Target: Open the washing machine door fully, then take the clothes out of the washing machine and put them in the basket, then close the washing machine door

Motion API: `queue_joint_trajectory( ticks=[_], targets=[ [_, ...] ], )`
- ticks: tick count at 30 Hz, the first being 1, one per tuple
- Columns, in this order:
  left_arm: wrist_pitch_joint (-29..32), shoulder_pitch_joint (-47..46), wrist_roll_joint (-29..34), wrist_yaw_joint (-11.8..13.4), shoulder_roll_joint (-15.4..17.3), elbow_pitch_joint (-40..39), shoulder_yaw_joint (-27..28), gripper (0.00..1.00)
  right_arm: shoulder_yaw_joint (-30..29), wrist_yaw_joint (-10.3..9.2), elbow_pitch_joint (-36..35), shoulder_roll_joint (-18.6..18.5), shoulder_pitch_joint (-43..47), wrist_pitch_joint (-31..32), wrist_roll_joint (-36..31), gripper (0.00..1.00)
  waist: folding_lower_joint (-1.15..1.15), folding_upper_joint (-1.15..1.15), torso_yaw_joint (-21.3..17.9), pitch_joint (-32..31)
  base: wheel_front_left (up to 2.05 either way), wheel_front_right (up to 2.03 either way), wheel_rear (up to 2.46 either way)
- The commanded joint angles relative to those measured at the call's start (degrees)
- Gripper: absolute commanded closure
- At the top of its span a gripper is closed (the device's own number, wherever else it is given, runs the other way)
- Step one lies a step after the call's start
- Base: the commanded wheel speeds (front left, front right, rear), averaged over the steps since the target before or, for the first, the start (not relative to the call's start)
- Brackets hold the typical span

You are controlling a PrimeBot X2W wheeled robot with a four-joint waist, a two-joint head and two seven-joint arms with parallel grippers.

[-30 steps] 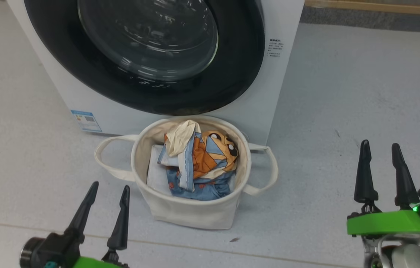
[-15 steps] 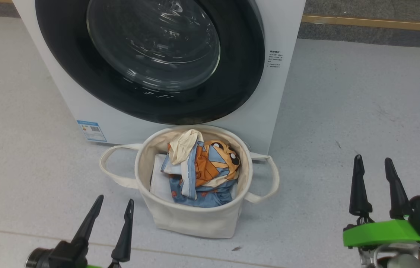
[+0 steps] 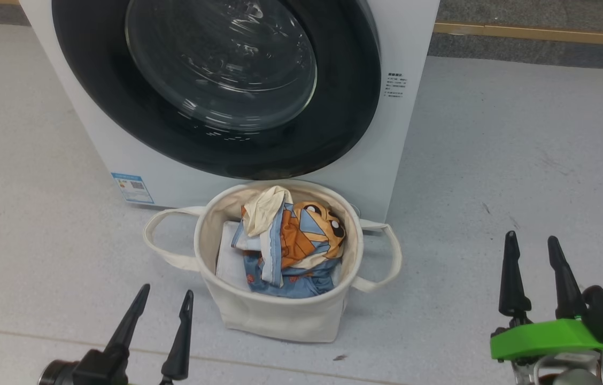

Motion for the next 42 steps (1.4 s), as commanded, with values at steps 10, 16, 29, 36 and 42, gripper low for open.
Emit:
queue_joint_trajectory(
  ticks=[10, 16, 29, 36, 42],
  targets=[
    [-0.69, -1.39, 0.72, -0.19, 0.0, -1.71, 2.25, 0.0, 2.32, -0.01, -0.23, -0.15, -1.45, -0.27, 0.44, 0.0, 0.0, 0.0, 0.01, -0.15, 0.0, 0.0, 0.0],
    [-0.69, -1.25, 0.87, -0.24, -0.03, -1.51, 2.33, 0.0, 2.26, -0.01, -0.09, -0.15, -1.49, -0.27, 0.34, 0.0, 0.0, 0.0, 0.15, -0.39, 0.0, 0.0, 0.0],
    [-0.69, -1.19, 0.94, -0.3, -0.25, -1.12, 2.45, 0.0, 2.34, -0.01, 0.01, -0.15, -1.61, -0.27, 0.01, 0.0, 0.0, 0.0, 0.4, -0.4, 0.0, 0.0, 0.0],
    [-0.69, -1.46, 0.95, -0.33, -0.25, -0.86, 2.36, 0.0, 2.39, -0.01, 0.13, -0.15, -1.77, -0.27, 0.06, 0.0, 0.0, 0.0, 0.6, -0.3, 0.0, 0.0, 0.0],
    [-0.69, -1.43, 0.92, -0.35, -0.28, -0.81, 2.32, 0.0, 2.41, -0.01, 0.07, -0.15, -1.76, -0.27, -0.06, 0.0, 0.0, 0.0, 0.76, -0.29, 0.0, 0.0, 0.0]
  ],
)
